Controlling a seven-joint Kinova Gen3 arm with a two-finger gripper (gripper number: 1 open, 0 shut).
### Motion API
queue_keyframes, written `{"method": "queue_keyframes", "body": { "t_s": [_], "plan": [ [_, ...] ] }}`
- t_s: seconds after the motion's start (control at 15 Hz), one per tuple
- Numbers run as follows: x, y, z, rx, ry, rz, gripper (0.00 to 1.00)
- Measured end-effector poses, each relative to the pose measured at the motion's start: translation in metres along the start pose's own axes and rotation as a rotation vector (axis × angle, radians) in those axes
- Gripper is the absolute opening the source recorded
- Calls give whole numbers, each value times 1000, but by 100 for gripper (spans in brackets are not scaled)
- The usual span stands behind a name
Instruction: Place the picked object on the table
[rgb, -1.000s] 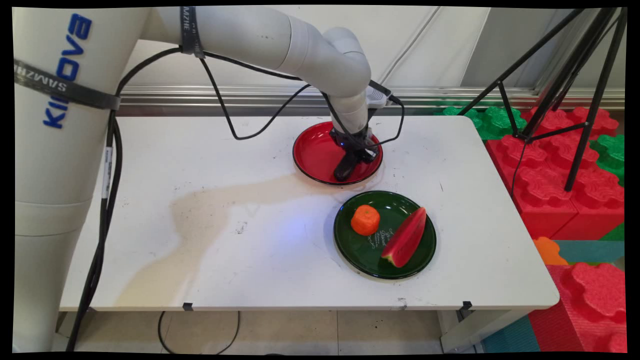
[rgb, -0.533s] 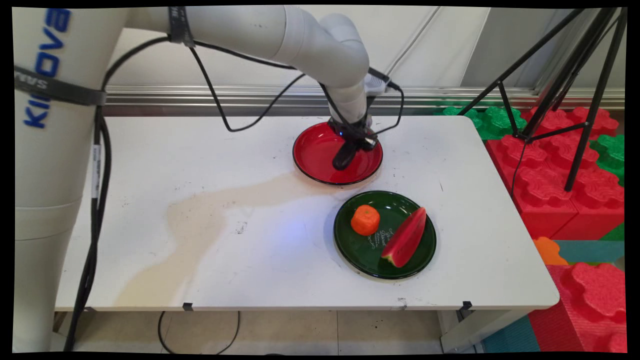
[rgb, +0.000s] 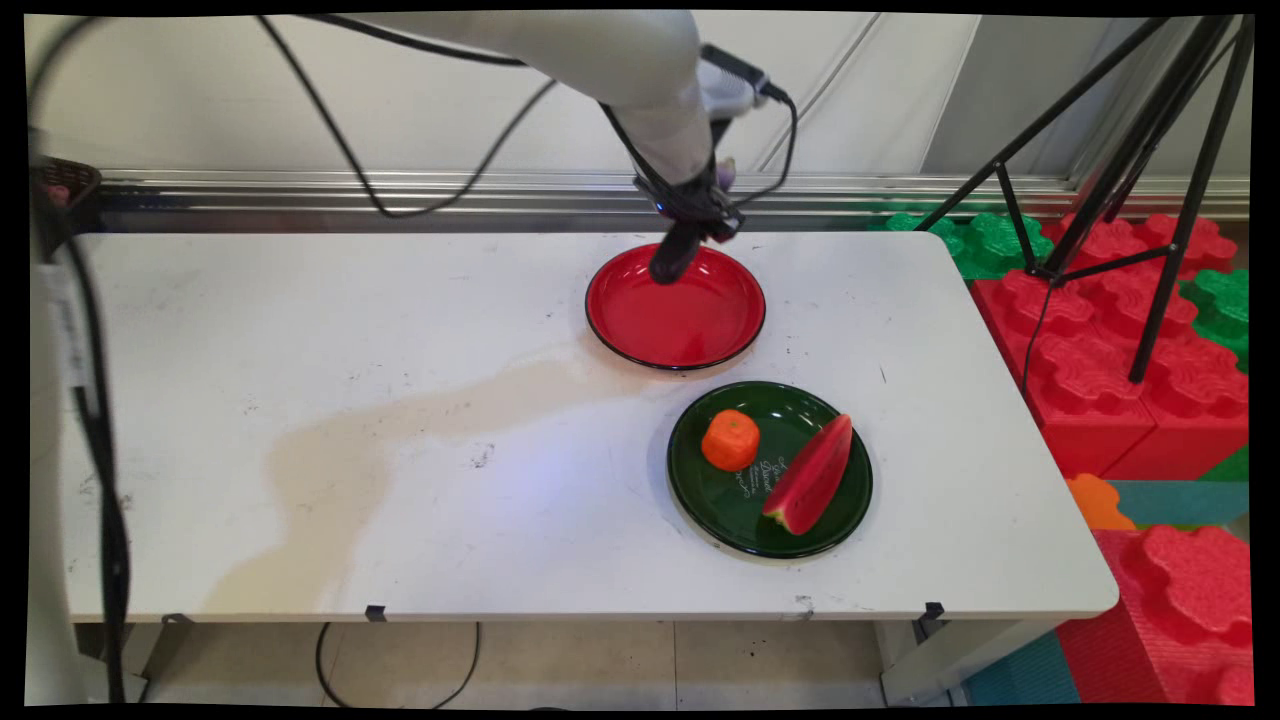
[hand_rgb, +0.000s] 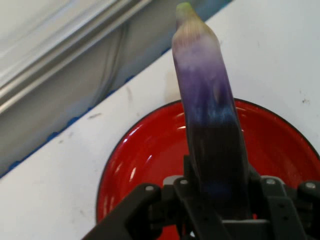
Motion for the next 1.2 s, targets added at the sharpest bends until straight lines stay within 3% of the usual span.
{"method": "queue_keyframes", "body": {
  "t_s": [0.2, 0.47, 0.87, 1.2],
  "plan": [
    [-8, -13, -32, 6, 37, 9, 0],
    [-40, -38, -80, 26, 58, 30, 0],
    [-95, -58, -114, 20, 15, 108, 0],
    [-145, -58, -136, -20, -48, 189, 0]
  ]
}}
